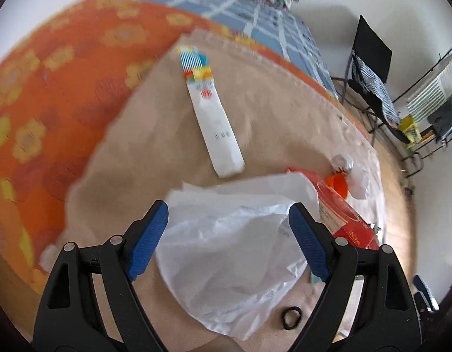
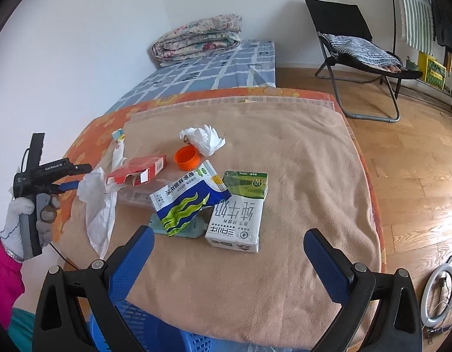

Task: Collect trash
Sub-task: 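Reach the left gripper to the white plastic bag and grasp it, then lift the white bag with the left gripper while the right gripper grasps the milk carton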

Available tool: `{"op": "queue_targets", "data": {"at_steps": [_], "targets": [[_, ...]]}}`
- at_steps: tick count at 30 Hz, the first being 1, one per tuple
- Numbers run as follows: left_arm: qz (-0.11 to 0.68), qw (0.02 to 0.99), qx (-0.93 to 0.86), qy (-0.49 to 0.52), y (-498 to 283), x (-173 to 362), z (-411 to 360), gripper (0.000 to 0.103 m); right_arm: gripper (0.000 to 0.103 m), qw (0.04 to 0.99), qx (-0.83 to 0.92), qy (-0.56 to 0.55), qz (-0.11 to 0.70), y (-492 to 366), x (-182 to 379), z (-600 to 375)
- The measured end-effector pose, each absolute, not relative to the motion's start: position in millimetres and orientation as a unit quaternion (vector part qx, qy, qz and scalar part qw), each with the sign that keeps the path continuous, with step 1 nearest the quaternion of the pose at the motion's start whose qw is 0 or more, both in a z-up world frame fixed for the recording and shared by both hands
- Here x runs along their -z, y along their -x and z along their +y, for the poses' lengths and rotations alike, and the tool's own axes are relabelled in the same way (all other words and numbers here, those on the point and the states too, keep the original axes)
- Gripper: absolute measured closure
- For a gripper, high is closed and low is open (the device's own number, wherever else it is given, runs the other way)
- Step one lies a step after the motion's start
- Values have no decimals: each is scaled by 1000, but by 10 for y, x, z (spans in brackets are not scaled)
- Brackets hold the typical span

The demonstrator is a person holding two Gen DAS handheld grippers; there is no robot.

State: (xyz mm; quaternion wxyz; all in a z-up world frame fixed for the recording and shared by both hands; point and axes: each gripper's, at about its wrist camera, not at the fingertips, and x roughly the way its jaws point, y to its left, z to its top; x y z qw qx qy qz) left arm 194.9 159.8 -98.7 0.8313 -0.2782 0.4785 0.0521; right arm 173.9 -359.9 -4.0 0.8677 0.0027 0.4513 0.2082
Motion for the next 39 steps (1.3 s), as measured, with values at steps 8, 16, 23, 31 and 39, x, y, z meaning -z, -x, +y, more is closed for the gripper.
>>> {"op": "queue_targets", "data": {"at_steps": [8,16,23,31,39], "targets": [[520,821,-3,234,-1873,1102,1252,16,0,866,-212,19,453,-1839,87,-3522],[557,811,10,177,-1780,1258,902,16,0,846,-202,18,493,-2118,369,-3521],[570,811,13,130,-1791,1351,736,16,0,819,-191,16,541,-2364,711,-3406],[570,811,0,131,-1800,1355,852,33,0,815,-179,44,549,-2502,837,-3200],[555,816,-1,158,-1804,1307,1005,62,3,817,-163,70,549,-2570,869,-3108]]}}
